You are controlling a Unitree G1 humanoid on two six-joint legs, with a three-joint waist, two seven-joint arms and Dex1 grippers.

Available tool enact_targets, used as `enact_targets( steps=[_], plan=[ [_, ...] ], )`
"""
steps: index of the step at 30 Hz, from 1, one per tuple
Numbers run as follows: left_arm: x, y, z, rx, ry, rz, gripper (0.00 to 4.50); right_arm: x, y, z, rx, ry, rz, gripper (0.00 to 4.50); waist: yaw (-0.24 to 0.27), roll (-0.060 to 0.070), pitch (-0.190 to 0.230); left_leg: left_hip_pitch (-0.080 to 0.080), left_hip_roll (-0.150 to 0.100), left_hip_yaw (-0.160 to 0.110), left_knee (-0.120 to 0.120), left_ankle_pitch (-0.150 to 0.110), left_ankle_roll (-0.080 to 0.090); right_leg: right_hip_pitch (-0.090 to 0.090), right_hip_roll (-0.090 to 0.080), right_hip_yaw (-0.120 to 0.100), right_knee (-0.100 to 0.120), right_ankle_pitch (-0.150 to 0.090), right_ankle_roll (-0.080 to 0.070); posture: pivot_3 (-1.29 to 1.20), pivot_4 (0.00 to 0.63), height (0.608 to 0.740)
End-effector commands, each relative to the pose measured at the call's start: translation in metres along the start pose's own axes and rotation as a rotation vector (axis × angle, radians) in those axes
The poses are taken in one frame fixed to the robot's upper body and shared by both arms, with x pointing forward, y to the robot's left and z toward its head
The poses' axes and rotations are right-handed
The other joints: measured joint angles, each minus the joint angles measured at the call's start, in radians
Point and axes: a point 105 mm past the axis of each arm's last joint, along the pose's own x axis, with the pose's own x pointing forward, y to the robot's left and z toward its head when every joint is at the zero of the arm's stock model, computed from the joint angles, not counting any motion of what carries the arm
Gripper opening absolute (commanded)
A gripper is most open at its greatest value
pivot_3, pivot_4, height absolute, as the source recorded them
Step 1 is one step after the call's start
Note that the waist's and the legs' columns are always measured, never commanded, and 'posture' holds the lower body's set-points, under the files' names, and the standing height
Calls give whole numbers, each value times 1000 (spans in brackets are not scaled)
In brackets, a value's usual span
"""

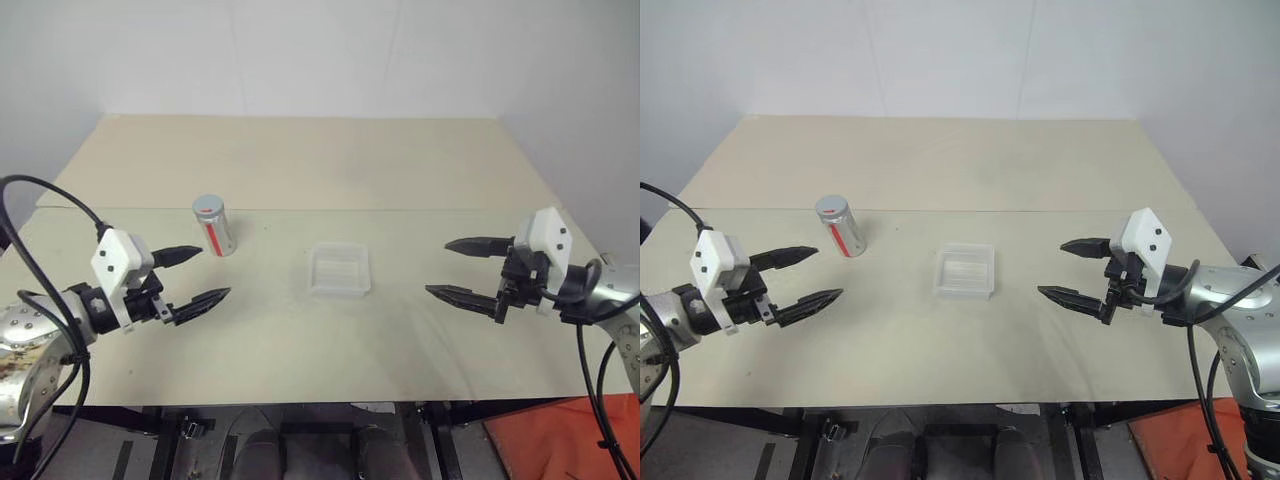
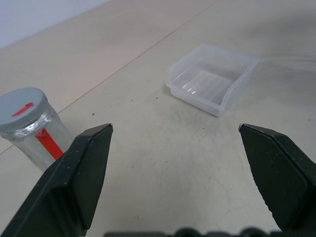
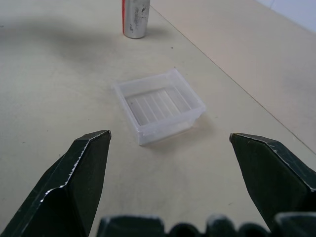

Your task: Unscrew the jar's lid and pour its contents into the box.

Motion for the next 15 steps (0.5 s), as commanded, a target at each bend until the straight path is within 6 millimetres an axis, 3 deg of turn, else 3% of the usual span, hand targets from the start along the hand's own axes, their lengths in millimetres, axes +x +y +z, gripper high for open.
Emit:
enact_targets(
  steps=[1,7,10,15],
  plan=[
    [-3,2,5,29,-15,26,4446,-7,-1,12,-59,-25,-15,4500,0,0,0,0,0,0,0,0,0,0,0,0,0,0,0,0,150,740],
    [-4,2,-1,-7,-37,125,4446,-5,1,12,-57,-25,-5,4500,0,0,0,0,0,0,0,0,0,0,0,0,0,0,0,0,150,740],
    [-1,12,-9,-46,-88,328,4446,-3,-1,11,-59,-24,-5,4500,0,0,0,1,0,0,0,0,0,0,0,0,0,0,0,0,150,740],
    [16,8,-19,-139,-167,570,4446,-2,-2,15,-76,-36,-1,4500,6,0,0,0,0,-1,1,0,0,1,0,0,0,1,1,0,150,740]
  ],
)
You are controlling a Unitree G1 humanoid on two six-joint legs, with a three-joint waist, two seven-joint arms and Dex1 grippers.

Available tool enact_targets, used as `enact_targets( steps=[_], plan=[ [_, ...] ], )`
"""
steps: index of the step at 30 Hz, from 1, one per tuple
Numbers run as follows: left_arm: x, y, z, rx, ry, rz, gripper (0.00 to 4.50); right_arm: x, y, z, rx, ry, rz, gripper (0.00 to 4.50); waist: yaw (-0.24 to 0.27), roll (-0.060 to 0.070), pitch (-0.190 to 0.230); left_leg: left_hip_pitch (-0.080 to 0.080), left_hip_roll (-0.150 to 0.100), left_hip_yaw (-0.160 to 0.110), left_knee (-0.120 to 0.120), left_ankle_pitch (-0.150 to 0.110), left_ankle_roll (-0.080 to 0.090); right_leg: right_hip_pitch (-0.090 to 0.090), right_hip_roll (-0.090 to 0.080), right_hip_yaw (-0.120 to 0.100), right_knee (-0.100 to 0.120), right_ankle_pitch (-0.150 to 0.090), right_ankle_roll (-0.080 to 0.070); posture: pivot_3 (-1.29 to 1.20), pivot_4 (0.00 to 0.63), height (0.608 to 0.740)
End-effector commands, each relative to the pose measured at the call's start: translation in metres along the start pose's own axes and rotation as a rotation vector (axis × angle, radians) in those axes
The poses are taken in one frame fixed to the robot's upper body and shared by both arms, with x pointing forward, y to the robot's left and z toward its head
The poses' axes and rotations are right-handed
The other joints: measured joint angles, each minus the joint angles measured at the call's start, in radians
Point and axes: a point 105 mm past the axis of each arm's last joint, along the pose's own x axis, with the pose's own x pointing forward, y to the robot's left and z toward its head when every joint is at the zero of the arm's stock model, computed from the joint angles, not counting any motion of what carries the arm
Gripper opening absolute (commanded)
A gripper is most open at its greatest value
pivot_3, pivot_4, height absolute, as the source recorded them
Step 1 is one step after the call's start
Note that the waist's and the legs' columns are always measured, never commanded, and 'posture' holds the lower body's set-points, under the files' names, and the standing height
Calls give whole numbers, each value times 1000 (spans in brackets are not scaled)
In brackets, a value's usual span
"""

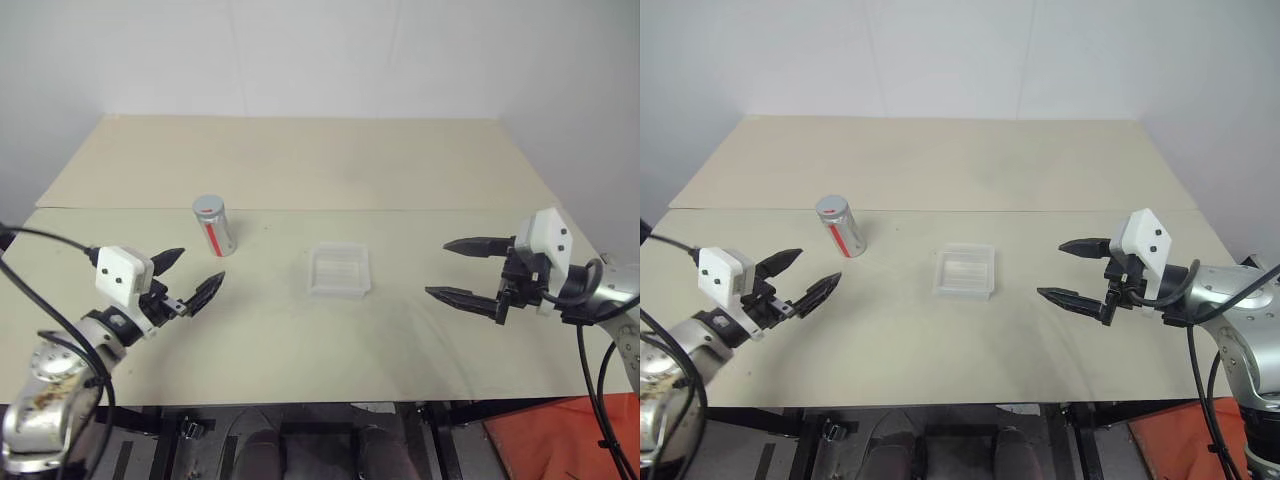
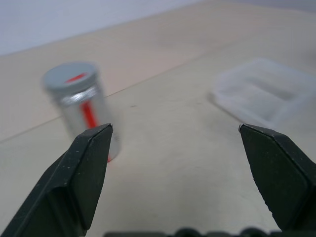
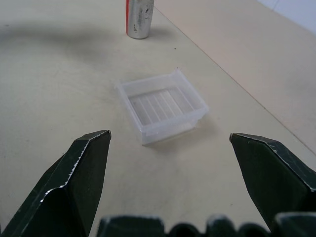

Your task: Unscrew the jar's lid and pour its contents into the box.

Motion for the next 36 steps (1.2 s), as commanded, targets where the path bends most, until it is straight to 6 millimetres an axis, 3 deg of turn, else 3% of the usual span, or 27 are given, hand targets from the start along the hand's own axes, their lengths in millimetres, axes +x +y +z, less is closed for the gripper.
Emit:
enact_targets(
  steps=[1,5,10,26,36],
  plan=[
    [12,-8,7,38,-87,163,4446,-2,-2,15,-72,-37,-5,4500,6,0,0,0,0,0,0,0,0,1,0,0,0,0,0,0,150,740],
    [29,-3,5,21,-164,402,4446,-1,-2,18,-89,-44,3,4500,21,0,0,0,-1,0,1,0,0,1,0,0,-1,2,1,0,150,740],
    [41,-5,-8,53,-141,496,4446,-1,-1,23,-102,-57,2,4500,20,-1,-1,0,-1,0,1,0,0,1,0,1,-2,2,1,0,150,740],
    [86,13,-18,36,-146,493,4446,-1,4,27,-124,-75,-6,4500,21,-1,-1,-1,-1,0,1,0,0,1,0,0,-2,2,2,0,150,740],
    [129,15,-18,24,-142,478,4446,2,5,28,-126,-88,0,4500,22,-1,-1,-2,-2,-1,1,0,0,1,0,0,-3,3,3,0,150,740]
  ],
)
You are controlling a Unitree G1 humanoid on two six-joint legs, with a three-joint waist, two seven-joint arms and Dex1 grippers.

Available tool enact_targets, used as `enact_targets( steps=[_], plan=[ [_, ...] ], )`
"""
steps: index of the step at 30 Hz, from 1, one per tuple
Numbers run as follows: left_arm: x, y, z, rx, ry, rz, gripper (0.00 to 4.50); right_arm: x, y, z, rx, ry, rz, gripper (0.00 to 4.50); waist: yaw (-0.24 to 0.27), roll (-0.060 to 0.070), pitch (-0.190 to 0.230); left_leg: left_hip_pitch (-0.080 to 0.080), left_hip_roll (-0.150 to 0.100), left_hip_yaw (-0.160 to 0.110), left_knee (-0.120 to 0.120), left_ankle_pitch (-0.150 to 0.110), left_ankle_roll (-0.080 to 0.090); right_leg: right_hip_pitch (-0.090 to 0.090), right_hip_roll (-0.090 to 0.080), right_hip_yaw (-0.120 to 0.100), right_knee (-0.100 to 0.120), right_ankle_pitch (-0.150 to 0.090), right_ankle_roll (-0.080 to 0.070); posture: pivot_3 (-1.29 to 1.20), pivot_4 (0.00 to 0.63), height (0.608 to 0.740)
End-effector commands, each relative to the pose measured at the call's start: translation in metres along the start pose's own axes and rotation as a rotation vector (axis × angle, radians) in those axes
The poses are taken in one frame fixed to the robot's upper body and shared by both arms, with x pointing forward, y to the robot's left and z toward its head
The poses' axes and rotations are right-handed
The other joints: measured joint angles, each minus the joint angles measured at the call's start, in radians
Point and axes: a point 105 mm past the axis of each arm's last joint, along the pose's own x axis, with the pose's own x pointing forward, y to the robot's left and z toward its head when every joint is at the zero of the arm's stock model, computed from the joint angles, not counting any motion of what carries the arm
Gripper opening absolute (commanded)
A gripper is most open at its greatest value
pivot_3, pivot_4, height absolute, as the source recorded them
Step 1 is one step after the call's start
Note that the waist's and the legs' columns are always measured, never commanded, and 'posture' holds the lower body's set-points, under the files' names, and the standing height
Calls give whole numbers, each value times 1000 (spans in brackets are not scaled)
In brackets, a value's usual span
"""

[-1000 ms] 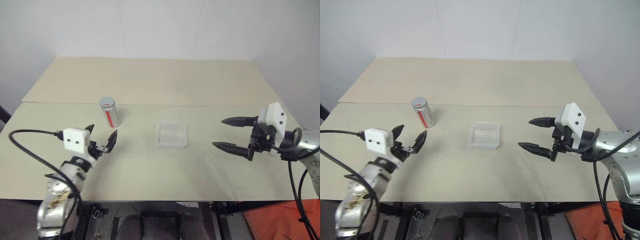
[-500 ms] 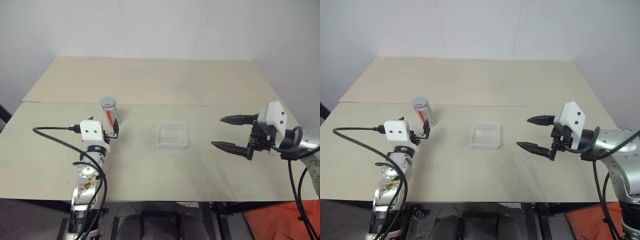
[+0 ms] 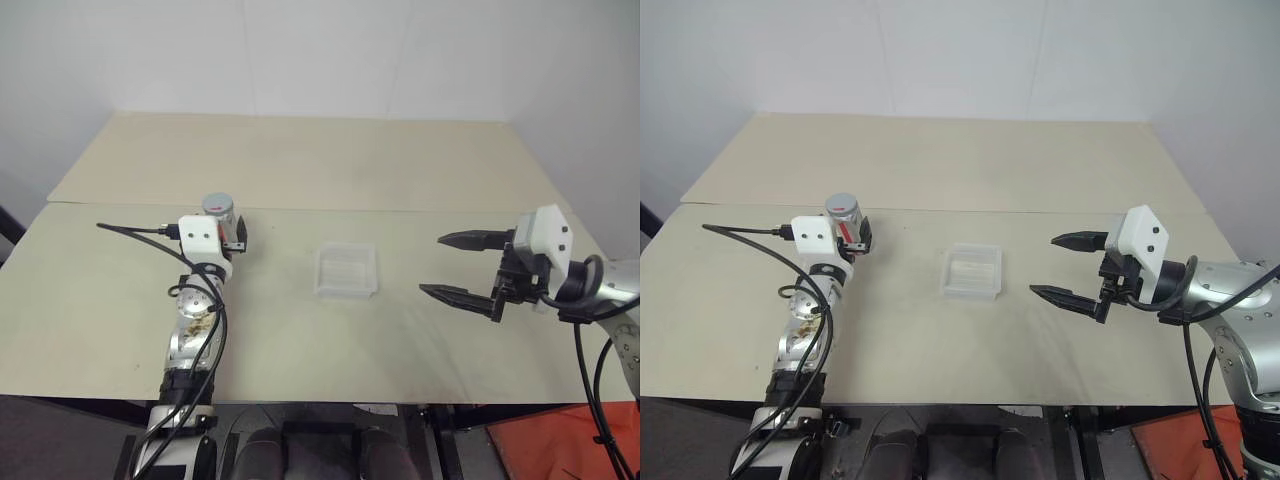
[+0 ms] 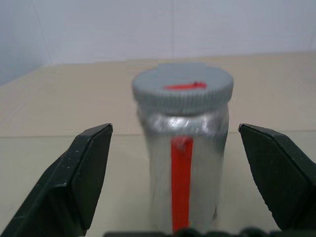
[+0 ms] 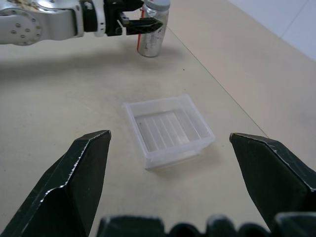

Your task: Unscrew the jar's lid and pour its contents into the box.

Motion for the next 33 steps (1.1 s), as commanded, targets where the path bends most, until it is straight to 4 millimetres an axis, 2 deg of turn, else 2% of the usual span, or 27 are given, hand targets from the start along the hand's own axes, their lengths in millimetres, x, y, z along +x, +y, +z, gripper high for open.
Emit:
enact_targets(
  steps=[1,5,8,9,15,19,23,27,33],
  plan=[
    [8,-7,4,11,-25,-10,4065,-2,-1,14,-60,-42,-14,4500,-1,0,0,0,0,0,0,0,0,0,0,0,0,0,0,0,150,740],
    [15,-9,2,-3,-18,-9,3021,-3,1,14,-55,-48,-17,4500,-1,0,0,0,0,0,0,0,0,0,0,0,1,0,0,0,150,740],
    [17,-8,2,-11,-19,-6,2033,-3,1,15,-52,-57,-23,4500,-1,0,0,0,0,0,0,0,0,0,0,0,0,0,0,0,150,740],
    [17,-8,2,-8,-22,-9,1859,-3,2,15,-50,-59,-24,4500,-1,0,0,0,0,0,0,0,0,0,0,0,0,0,0,0,150,740],
    [20,-8,10,-5,-48,-53,1861,1,6,16,-32,-76,-20,4500,-1,0,0,0,0,0,0,0,0,-1,0,0,1,0,1,0,150,740],
    [12,-33,36,-47,-102,-359,1861,9,8,22,-39,-102,-4,4500,-2,0,0,-1,0,0,0,0,0,-2,0,0,1,0,1,0,150,740],
    [-9,-54,57,-59,-90,-738,1861,24,4,32,-45,-138,5,4500,-11,0,0,-2,0,0,0,0,-1,-2,0,0,1,1,0,0,150,740],
    [-31,-73,73,-87,-51,-1110,1861,47,1,55,-32,-232,34,4500,-20,0,0,0,1,0,0,1,-1,-2,1,0,2,0,0,0,150,740],
    [-34,-95,90,-112,-25,-1343,1861,76,1,79,42,-290,49,4500,-19,0,0,-4,0,-1,1,1,-1,-3,0,-2,1,0,0,0,150,740]
  ],
)
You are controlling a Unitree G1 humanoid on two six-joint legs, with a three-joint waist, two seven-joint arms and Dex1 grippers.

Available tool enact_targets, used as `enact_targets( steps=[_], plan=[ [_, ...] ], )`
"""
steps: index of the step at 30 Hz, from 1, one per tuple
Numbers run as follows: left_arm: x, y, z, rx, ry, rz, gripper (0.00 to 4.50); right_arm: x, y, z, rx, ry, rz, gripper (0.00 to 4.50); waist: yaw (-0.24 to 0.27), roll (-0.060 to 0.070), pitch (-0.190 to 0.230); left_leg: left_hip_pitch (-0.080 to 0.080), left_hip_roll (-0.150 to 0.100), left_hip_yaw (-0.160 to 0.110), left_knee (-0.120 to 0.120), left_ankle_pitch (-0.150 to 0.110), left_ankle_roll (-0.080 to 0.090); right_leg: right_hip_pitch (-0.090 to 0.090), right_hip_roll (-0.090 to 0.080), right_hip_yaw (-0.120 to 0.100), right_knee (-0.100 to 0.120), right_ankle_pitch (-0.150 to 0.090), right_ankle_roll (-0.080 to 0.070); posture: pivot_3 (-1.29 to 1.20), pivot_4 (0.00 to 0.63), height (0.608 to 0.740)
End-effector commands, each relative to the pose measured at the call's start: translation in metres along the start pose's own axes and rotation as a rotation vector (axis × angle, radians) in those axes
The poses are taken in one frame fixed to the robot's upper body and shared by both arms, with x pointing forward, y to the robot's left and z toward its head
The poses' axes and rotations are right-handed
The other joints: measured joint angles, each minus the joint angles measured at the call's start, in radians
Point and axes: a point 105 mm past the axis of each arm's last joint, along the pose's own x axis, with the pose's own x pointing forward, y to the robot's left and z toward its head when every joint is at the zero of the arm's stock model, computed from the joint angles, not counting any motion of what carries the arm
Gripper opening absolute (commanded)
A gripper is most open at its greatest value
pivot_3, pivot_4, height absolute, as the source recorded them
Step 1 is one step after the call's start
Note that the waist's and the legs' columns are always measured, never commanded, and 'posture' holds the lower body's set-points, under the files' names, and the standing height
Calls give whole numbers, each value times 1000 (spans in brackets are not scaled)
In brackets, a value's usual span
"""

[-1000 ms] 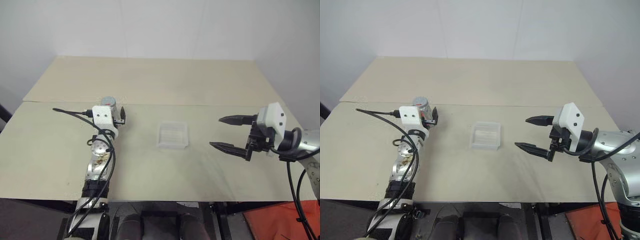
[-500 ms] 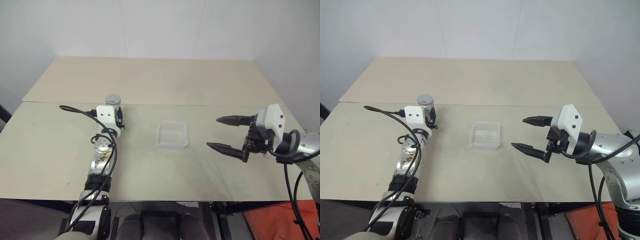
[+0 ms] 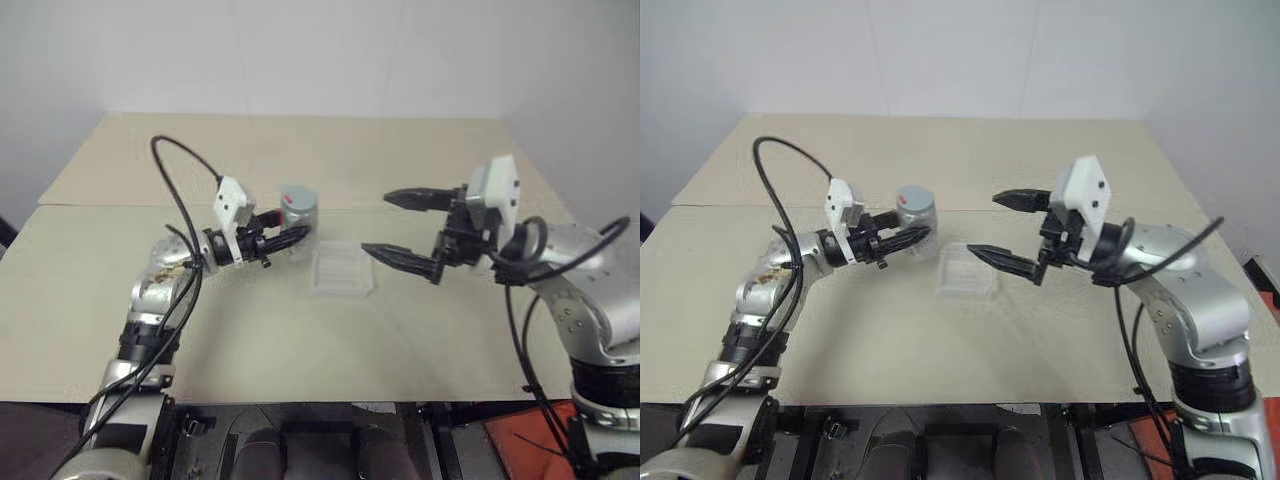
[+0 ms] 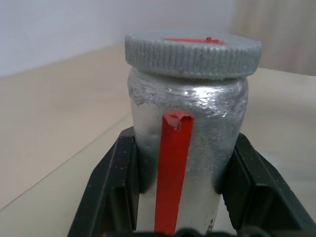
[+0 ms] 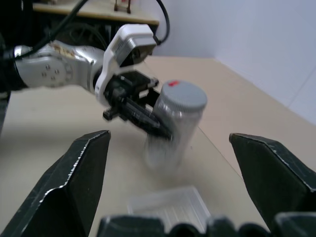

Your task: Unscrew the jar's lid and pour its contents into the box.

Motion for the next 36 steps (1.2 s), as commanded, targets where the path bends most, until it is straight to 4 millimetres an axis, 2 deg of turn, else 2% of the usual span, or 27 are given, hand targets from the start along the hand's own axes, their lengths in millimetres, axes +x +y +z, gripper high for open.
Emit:
enact_targets(
  steps=[1,4,8,20,23,27,32,36],
  plan=[
    [12,-8,19,-22,-49,-128,1861,17,1,10,12,-17,-3,4500,-1,0,0,0,0,0,0,0,0,0,0,0,1,0,0,0,150,740],
    [21,-13,23,-21,-51,-202,1861,33,-2,13,15,-24,-24,4500,-4,0,0,0,0,0,0,0,0,0,0,0,1,0,0,0,150,740],
    [26,-19,24,-20,-52,-271,1861,44,-7,16,22,-28,-46,4500,-7,0,0,0,0,0,0,0,0,-1,0,0,2,0,0,0,150,740],
    [28,-22,25,6,-59,-299,1861,50,-12,12,52,-14,-50,4500,-7,0,0,-1,0,-1,0,0,0,-1,0,0,3,0,0,0,150,740],
    [26,-22,25,13,-55,-301,1861,50,-13,12,62,-20,-46,3985,-7,0,0,-1,0,-1,0,0,0,-1,0,0,3,0,0,0,150,740],
    [24,-22,24,22,-52,-299,1861,51,-14,13,78,-31,-37,2753,-7,0,0,-1,0,-1,0,0,0,-1,0,0,3,0,0,0,150,740],
    [22,-25,27,34,-68,-318,1861,49,-12,12,113,-43,9,2752,-7,0,0,-1,0,-1,0,0,0,-1,0,0,3,0,0,0,150,740],
    [17,-33,32,33,-85,-397,1861,48,4,15,117,-93,200,2752,-7,0,0,-1,0,-1,0,0,0,-1,0,0,3,0,0,0,150,740]
  ],
)
